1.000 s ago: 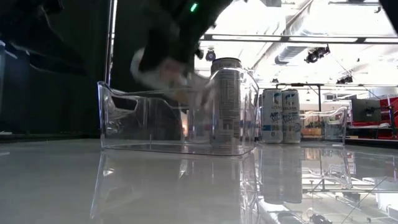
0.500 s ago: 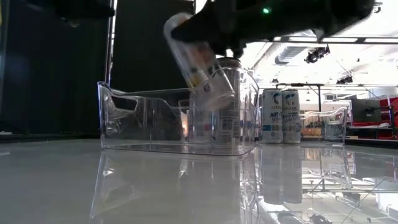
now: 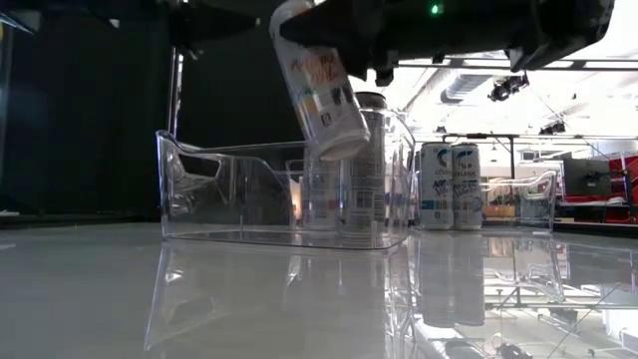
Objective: Sort soda cans
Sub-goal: Adjust the cans in the bottom transparent bin
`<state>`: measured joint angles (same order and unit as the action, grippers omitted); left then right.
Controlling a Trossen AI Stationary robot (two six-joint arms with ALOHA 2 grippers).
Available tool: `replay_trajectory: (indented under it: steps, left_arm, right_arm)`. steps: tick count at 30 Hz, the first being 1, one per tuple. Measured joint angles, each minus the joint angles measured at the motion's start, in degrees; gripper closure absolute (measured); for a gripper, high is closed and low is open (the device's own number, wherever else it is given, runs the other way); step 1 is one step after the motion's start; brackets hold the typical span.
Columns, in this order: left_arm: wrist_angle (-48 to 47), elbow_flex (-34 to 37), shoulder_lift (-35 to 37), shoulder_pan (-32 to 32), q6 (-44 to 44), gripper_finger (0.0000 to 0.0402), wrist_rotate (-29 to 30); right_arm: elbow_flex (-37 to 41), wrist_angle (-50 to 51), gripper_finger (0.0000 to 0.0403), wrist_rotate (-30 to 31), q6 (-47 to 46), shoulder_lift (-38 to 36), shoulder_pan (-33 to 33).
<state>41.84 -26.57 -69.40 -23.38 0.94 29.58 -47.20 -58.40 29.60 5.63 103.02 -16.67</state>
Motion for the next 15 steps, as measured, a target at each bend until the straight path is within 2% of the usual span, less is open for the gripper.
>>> replay_trajectory:
  steps: [3, 8, 11, 15]
  left_arm:
    - [4.8, -0.4, -3.2, 2.3, -1.4, 0.0078, -3.8]
    - [4.5, -3.1, -8.8, 5.1, -2.2, 0.0078, -4.0]
    - [4.8, -4.8, -11.0, 6.3, -2.8, 0.0078, -3.5]
    - [4.3, -5.8, -11.5, 6.5, -3.8, 0.0078, 0.9]
  right_arm:
    - [0.0, -1.3, 0.0157, 0.3, -0.6, 2.0, 0.1]
    - [-0.2, -5.4, 0.0157, 1.9, 0.7, 4.3, 0.2]
    - [-0.7, -4.9, 0.0157, 2.4, 1.1, 4.5, 0.1]
    - [-1.5, -3.1, 0.0157, 2.1, 1.3, 4.5, 0.2]
